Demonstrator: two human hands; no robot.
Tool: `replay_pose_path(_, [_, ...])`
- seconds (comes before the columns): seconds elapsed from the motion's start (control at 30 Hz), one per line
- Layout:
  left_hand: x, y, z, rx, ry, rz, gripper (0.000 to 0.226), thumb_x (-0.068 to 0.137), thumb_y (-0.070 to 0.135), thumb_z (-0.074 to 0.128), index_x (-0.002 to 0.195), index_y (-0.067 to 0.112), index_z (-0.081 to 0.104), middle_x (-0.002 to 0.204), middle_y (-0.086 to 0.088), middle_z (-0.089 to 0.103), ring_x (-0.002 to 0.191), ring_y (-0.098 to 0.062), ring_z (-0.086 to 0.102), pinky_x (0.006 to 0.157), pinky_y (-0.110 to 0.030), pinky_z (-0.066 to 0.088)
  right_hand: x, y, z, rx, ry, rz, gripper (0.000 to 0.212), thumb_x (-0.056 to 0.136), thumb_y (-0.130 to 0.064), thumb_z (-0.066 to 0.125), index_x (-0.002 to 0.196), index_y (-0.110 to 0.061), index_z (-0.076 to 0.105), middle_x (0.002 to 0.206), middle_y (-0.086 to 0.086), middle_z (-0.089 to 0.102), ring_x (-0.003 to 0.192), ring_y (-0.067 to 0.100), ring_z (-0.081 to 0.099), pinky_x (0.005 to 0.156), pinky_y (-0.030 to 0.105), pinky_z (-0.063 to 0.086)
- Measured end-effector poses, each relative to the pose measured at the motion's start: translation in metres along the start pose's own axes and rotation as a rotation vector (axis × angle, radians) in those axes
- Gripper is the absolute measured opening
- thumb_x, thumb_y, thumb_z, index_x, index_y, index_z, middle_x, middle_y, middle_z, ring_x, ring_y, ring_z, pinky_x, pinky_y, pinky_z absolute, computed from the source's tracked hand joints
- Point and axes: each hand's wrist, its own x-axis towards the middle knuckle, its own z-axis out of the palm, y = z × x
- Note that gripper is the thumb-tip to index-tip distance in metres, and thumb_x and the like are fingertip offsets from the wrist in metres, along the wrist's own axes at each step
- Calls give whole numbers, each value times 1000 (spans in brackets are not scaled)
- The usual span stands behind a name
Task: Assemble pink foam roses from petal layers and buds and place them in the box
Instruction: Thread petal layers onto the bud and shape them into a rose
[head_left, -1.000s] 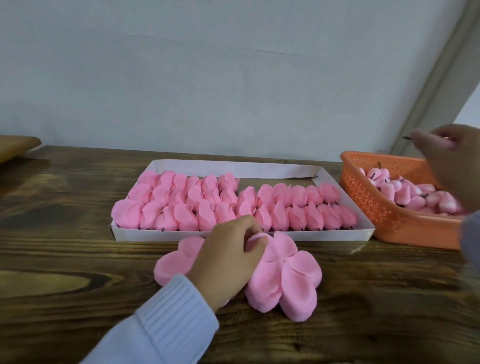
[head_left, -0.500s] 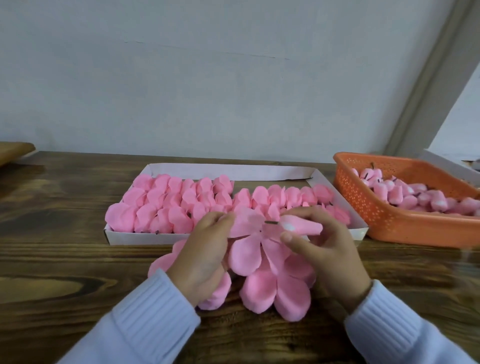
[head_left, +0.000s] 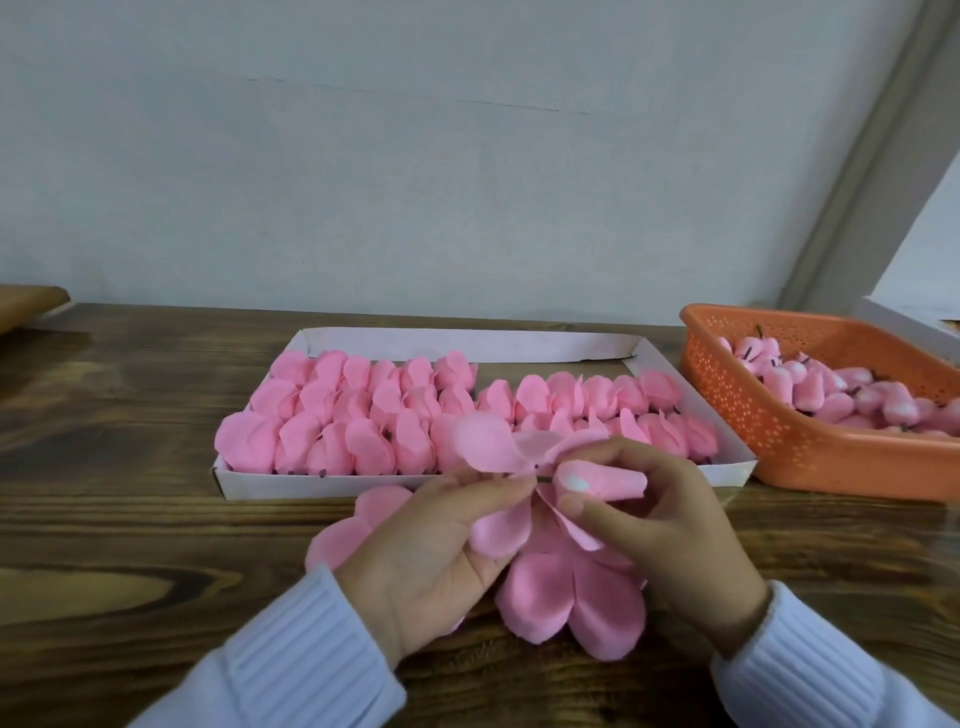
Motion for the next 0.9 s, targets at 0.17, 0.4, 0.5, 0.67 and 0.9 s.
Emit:
replay_pose_path(0.17, [0, -1, -4, 96, 99, 51, 33, 90, 0, 47, 120, -6, 61, 117, -27, 65, 110, -31, 64, 88, -36, 55, -2, 3, 2, -159, -41, -93, 22, 70, -24, 80, 90, -21, 74, 106, -2, 66, 110, 15, 61, 87, 27, 50])
replay_pose_path(0.4, [-3, -5, -4, 261, 299, 143, 27, 97, 1, 46, 123, -3, 54, 115, -25, 66, 108, -32, 65, 89, -39, 55, -5, -4, 3, -434, 349, -346, 16, 78, -41, 64, 91, -32, 64, 98, -4, 64, 96, 10, 61, 84, 23, 46])
replay_pose_path(0.5, [-8, -10, -2, 355, 252, 179, 22, 98, 5, 45, 114, 5, 60, 76, -8, 73, 58, -9, 69, 45, -19, 53, -11, -11, 3, -471, 346, -432, 20, 82, -37, 62, 98, -26, 63, 93, -15, 69, 88, -1, 63, 78, 12, 46])
replay_pose_path(0.67, [-10, -13, 5, 433, 347, 249, 19, 98, 7, 46, 94, -3, 62, 50, -3, 60, 24, -1, 43, 26, -9, 30, -17, -11, 12, -642, 221, -454, 28, 78, -35, 66, 97, -15, 67, 93, -12, 69, 76, 1, 62, 71, 10, 45])
replay_pose_path(0.9, [-6, -16, -2, 447, 293, 265, 23, 96, 6, 49, 88, 6, 71, 75, -11, 73, 53, -8, 67, 41, -13, 46, -15, -9, 14, -688, 186, -364, 26, 70, -24, 75, 94, -16, 70, 91, -14, 70, 77, 8, 67, 68, 23, 50])
